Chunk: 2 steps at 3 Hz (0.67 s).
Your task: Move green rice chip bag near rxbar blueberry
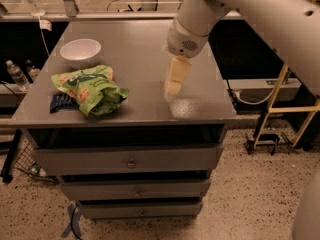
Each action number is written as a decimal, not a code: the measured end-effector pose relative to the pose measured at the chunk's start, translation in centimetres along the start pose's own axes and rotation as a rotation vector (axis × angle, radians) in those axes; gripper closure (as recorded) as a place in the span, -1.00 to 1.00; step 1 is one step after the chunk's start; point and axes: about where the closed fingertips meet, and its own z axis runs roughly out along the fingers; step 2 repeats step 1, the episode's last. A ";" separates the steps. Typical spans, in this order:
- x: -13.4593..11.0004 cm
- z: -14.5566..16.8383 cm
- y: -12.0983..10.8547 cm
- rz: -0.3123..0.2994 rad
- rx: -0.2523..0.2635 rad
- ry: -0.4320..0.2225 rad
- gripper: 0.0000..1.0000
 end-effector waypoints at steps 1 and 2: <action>5.5 -2.7 -0.7 0.094 0.060 -0.016 -1.00; 5.5 -2.7 -0.7 0.094 0.060 -0.016 -1.00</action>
Offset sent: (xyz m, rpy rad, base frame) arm 0.0000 0.0000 0.0000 0.0000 0.0000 0.0000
